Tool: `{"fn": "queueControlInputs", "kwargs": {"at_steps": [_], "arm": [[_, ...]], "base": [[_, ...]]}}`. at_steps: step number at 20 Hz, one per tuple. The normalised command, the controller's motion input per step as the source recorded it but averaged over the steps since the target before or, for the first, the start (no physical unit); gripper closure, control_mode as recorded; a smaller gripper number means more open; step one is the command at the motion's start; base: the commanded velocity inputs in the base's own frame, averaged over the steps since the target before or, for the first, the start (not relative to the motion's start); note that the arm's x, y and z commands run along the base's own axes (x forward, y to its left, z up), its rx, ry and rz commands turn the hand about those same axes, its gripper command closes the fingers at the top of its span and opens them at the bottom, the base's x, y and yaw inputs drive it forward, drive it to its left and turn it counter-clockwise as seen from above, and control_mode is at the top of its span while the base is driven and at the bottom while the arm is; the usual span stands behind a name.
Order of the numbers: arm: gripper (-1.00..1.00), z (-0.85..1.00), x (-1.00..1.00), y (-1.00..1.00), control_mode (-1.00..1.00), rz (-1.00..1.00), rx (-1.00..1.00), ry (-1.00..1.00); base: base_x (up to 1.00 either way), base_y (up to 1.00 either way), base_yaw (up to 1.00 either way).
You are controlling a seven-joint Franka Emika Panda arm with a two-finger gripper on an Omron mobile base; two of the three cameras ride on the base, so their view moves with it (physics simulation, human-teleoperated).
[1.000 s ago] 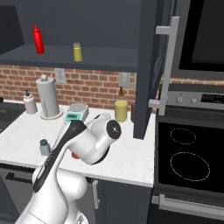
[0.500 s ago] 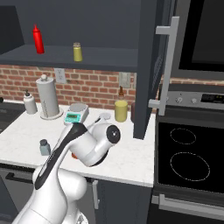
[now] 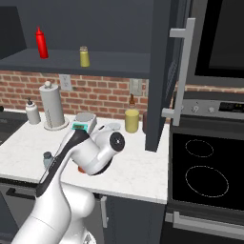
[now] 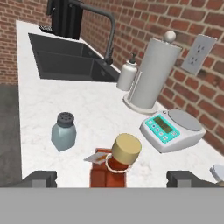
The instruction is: Put the shaker and condiment bottle from the counter next to their counterparts in the cabinet.
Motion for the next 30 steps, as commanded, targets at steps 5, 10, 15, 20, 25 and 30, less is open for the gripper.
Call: {"fn": "queueControlInputs", "kwargs": {"at_steps": [5,10,15,20,25,30], "arm": [[-1.00,-0.05,0.00,0.38,-1.00,0.00,0.00,0.00],[-1.00,-0.01,0.00,0.25,-1.00,0.00,0.00,0.00],[-1.00,0.00,0.00,0.02,-1.00,0.00,0.00,0.00],[-1.00,0.00,0.00,-0.20,-1.00,0.00,0.00,-0.05],[-1.00,0.00,0.01,-0.36,-1.00,0.00,0.05,-0.03],[-1.00,0.00,0.34,-0.19,-1.00,0.00,0.17,0.03]], "base": [[0.00,0.00,0.00],[0.00,0.00,0.00],[0.00,0.00,0.00],[0.00,0.00,0.00],[0.00,0.00,0.00],[0.00,0.00,0.00]]}}
